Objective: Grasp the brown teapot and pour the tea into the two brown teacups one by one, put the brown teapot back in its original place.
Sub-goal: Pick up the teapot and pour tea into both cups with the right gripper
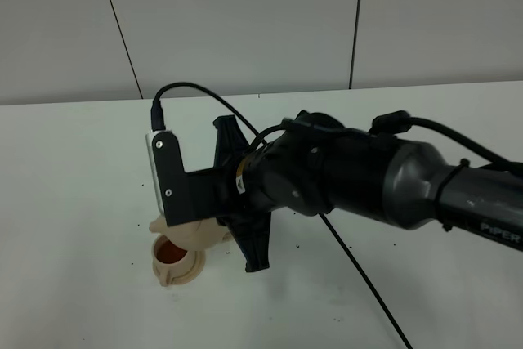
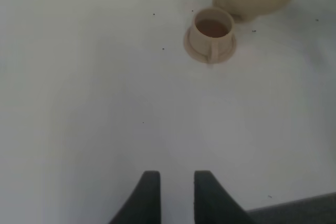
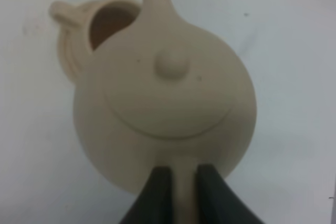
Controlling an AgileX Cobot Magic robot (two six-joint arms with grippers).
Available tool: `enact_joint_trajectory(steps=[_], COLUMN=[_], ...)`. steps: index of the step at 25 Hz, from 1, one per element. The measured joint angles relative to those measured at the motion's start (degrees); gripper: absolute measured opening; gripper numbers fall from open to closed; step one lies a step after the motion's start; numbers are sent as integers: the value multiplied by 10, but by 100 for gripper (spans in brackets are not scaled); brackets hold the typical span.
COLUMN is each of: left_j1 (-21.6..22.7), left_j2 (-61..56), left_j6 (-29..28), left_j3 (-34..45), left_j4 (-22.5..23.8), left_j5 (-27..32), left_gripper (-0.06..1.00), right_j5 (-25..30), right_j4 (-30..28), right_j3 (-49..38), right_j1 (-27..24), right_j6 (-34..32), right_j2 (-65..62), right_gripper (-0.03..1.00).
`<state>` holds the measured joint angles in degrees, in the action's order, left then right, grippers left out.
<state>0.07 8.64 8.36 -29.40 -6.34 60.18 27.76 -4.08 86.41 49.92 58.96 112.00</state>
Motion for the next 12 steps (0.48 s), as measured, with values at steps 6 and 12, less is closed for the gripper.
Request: enact_joint_trajectory(steps=[6, 12], left_j1=[0, 0], left_j2=[0, 0], left_j6=[0, 0], left_j3=[0, 0], left_j4=[0, 0], left_j5=[0, 0], left_gripper=[23, 23], right_j5=[27, 88], right_j4=[101, 238], right_j3=[0, 13], right_j1=[-22, -45], right_j6=[50, 125], right_j2=[-13, -17], right_gripper=[10, 10])
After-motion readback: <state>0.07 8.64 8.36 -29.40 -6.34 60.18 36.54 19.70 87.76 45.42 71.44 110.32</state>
